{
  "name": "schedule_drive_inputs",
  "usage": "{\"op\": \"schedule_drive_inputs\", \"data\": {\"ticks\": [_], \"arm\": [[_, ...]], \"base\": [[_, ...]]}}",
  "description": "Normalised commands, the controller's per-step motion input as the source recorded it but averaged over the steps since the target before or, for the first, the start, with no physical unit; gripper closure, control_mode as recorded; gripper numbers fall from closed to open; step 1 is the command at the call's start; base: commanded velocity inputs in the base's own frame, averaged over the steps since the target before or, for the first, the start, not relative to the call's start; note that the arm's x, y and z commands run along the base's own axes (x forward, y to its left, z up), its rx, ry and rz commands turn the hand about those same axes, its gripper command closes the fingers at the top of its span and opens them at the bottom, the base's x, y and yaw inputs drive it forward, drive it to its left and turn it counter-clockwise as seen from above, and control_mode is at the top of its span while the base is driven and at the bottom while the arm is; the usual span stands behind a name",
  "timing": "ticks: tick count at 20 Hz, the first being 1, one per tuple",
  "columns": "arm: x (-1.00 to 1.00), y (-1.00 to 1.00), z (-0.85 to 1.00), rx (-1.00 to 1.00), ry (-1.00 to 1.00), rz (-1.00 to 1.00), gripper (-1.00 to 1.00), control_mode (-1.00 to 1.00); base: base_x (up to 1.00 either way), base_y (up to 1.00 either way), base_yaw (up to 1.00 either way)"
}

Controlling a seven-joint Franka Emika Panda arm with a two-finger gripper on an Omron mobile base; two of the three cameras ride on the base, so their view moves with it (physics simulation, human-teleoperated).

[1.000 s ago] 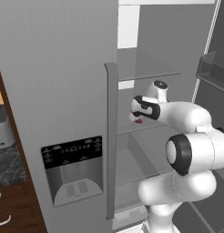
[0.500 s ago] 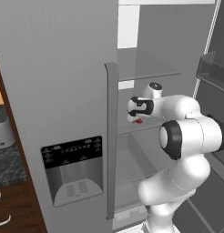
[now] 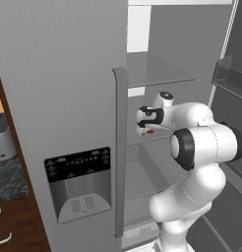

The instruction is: Take the strawberry from the fridge and place it on top of the pancake, located on the dining counter.

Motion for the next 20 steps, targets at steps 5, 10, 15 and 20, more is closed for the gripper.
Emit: {"op": "schedule_drive_inputs", "data": {"ticks": [5, 10, 15, 20], "arm": [[0.07, 0.02, -0.19, -0.03, 0.01, 0.04, -1.0, -1.0], [0.03, 0.01, -0.34, -0.03, 0.03, 0.02, -1.0, -1.0], [0.0, 0.0, -0.24, 0.0, 0.0, 0.0, 1.0, -1.0], [-0.24, 0.02, -0.06, 0.0, -0.03, -0.01, 1.0, -1.0]], "base": [[0.0, 0.0, 0.0], [0.0, 0.0, 0.0], [0.0, 0.0, 0.0], [0.0, 0.0, 0.0]]}}
